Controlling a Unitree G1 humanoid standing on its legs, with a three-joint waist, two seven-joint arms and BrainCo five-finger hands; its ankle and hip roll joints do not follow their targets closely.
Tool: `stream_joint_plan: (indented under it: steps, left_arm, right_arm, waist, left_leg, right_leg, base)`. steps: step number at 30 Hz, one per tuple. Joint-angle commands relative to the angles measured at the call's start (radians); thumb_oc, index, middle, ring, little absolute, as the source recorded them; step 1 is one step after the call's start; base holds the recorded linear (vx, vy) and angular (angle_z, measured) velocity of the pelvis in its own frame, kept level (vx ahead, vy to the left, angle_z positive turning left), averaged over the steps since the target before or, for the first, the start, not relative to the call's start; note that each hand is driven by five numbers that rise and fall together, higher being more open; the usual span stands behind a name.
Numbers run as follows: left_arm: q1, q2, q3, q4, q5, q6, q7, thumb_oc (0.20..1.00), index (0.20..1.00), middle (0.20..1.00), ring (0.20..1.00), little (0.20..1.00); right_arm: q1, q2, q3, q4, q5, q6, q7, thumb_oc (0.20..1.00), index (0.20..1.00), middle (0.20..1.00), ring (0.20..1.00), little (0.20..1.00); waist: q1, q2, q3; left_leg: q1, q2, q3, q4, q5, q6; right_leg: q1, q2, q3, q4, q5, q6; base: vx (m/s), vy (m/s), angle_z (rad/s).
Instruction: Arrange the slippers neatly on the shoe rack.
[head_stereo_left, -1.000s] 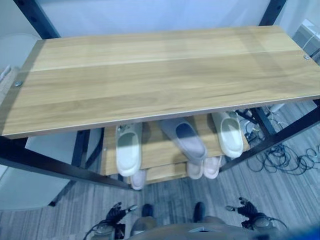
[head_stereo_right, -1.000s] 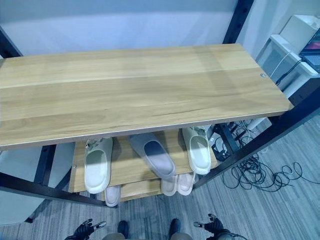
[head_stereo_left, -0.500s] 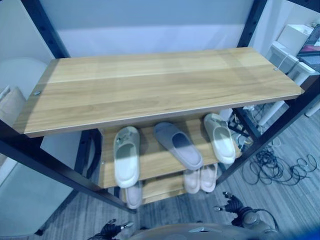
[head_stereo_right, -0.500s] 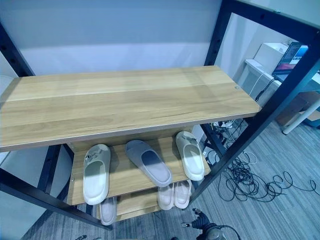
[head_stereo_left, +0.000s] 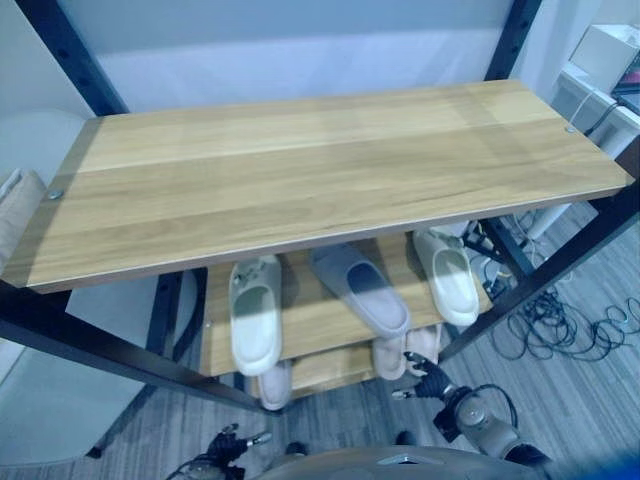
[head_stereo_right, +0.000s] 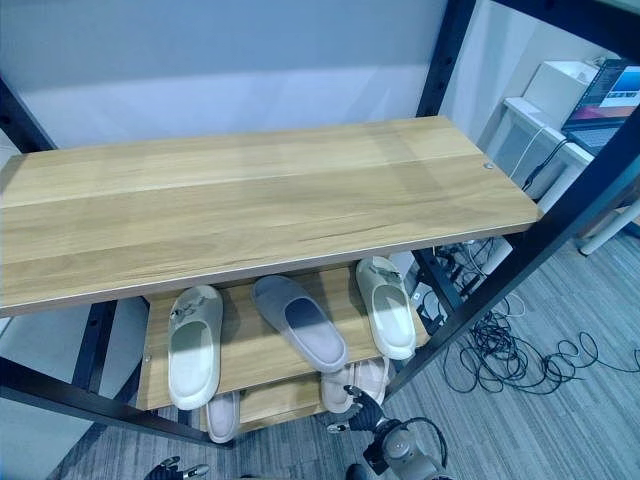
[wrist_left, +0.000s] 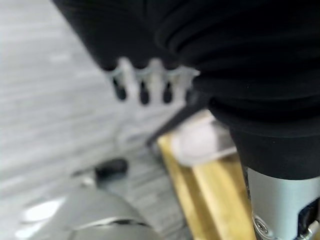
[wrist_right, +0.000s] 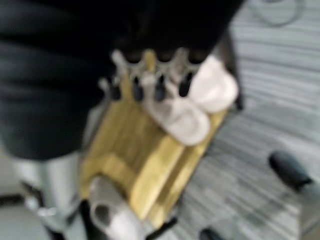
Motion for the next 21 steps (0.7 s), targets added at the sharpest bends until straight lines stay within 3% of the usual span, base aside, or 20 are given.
stream_joint_plan:
  steps: [1, 11, 21]
  left_arm:
    - [-0.076, 0.008, -0.025, 0.103, 0.021, -0.023, 0.03, 1.0, 1.0, 1.0, 1.0, 1.0]
    - [-0.085, 0.006, -0.042, 0.083, 0.033, -0.027, 0.049, 1.0, 1.0, 1.0, 1.0, 1.0]
    - [-0.092, 0.006, -0.07, 0.069, 0.064, -0.029, 0.05, 1.0, 1.0, 1.0, 1.0, 1.0]
  right_arm:
    - [-0.037, -0.006, 0.065, -0.005, -0.032, -0.04, 0.011, 1.0, 1.0, 1.0, 1.0, 1.0]
    - [-0.059, 0.004, 0.108, -0.059, 0.005, -0.046, 0.024, 1.0, 1.0, 1.0, 1.0, 1.0]
    - [-0.103, -0.01, 0.222, -0.194, 0.046, -0.062, 0.103, 1.0, 1.0, 1.0, 1.0, 1.0]
  waist:
    - [-0.002, -0.006, -0.004]
    - [0.021, -0.007, 0.009]
    - [0.051, -0.029, 0.002]
  left_leg:
    - [-0.051, 0.013, -0.025, 0.006, 0.039, -0.023]
    - [-0.082, 0.011, -0.048, 0.006, 0.048, -0.023]
    - [-0.085, 0.013, -0.061, 0.006, 0.047, -0.025]
  right_leg:
    - [0.018, -0.09, -0.031, 0.071, -0.021, 0.095]
    - [0.013, -0.091, -0.06, 0.068, -0.023, 0.096]
    - [0.028, -0.082, -0.073, 0.048, -0.02, 0.096]
  base:
    - [0.0, 0.006, 0.06]
    - [0.0, 0.008, 0.09]
    - [-0.01, 0.003, 0.02]
